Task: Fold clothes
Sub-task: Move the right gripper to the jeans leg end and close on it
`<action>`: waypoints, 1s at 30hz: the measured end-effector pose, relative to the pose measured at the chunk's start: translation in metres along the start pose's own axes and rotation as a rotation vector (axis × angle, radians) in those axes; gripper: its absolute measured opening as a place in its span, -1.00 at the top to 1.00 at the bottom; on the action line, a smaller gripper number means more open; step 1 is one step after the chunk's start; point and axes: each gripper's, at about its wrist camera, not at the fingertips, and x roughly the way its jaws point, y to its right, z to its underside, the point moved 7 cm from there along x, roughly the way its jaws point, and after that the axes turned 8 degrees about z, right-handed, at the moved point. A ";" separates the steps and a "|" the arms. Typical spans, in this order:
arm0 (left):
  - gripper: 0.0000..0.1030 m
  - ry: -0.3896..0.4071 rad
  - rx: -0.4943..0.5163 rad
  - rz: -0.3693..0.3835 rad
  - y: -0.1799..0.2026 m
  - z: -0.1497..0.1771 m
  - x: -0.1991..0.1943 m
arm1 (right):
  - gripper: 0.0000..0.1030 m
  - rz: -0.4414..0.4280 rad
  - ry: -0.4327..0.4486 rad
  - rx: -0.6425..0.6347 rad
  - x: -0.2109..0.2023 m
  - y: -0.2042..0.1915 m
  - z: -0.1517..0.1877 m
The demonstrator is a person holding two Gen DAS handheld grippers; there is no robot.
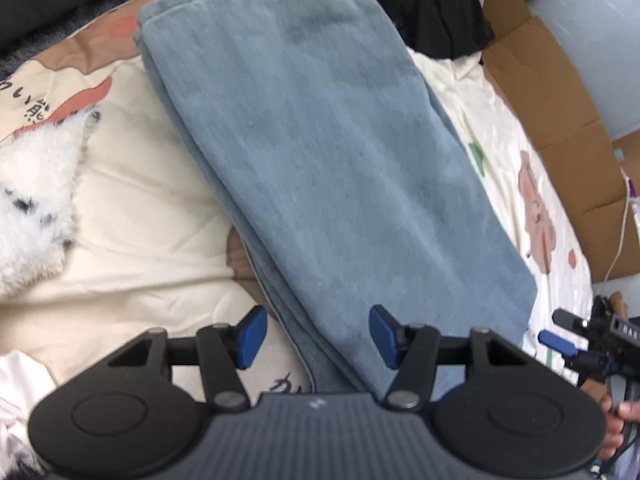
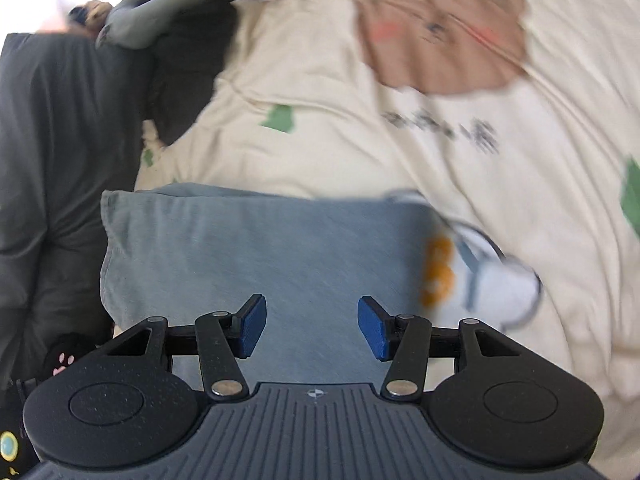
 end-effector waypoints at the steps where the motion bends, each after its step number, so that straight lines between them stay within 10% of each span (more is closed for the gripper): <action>1: -0.16 -0.005 0.000 -0.007 0.001 0.002 0.002 | -0.12 -0.008 0.011 0.008 0.000 0.005 0.004; 25: -0.16 -0.033 -0.034 -0.032 0.000 0.034 0.028 | 0.04 -0.197 0.042 0.118 0.047 0.047 0.061; 30: -0.13 -0.007 -0.036 -0.019 0.000 0.035 0.028 | 0.43 -0.176 0.030 0.099 0.049 0.051 0.059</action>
